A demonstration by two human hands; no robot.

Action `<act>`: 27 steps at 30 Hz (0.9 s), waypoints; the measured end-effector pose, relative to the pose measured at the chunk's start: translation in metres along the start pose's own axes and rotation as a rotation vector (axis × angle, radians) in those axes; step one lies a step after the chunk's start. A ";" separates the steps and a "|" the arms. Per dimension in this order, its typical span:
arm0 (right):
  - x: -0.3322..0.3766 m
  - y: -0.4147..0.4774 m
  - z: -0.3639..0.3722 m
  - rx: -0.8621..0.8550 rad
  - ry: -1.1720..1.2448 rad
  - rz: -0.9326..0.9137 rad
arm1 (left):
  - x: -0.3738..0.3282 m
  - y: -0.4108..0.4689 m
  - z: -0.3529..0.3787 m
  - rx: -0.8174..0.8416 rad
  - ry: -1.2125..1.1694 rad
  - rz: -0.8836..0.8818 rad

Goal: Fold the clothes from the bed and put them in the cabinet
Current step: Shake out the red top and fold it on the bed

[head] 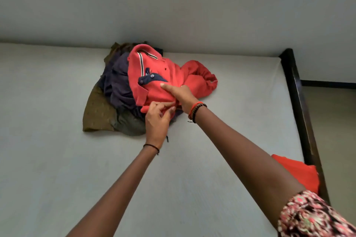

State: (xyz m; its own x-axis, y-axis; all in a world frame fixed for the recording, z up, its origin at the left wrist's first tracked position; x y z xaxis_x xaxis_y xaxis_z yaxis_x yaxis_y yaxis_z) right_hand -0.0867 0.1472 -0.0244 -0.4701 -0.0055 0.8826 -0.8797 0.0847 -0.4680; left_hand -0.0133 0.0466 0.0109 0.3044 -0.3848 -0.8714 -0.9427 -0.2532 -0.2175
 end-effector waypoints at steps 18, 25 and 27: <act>0.039 -0.187 -0.098 -0.011 0.303 -0.153 | -0.066 -0.073 0.000 0.453 -0.630 -0.960; 0.110 -0.254 -0.120 -0.045 0.499 -0.243 | -0.178 -0.090 -0.020 0.485 -0.862 -0.765; 0.134 -0.274 -0.124 -0.056 0.538 -0.278 | -0.217 -0.100 -0.030 0.531 -0.882 -0.685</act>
State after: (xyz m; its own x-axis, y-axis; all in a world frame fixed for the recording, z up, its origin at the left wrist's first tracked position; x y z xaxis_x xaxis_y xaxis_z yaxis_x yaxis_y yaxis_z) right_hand 0.1003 0.2466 0.2272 -0.1080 0.4686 0.8768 -0.9521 0.2051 -0.2269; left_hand 0.0193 0.1294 0.2353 0.7546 0.4664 -0.4616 -0.6268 0.3041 -0.7174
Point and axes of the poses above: each hand's wrist, its own y-axis towards the middle knuckle, its own z-axis out of the palm, x = y × z, the point moved 5 cm from there along y, towards the middle knuckle, and after that the axes turned 14 degrees about -z, right-handed, at the moved point
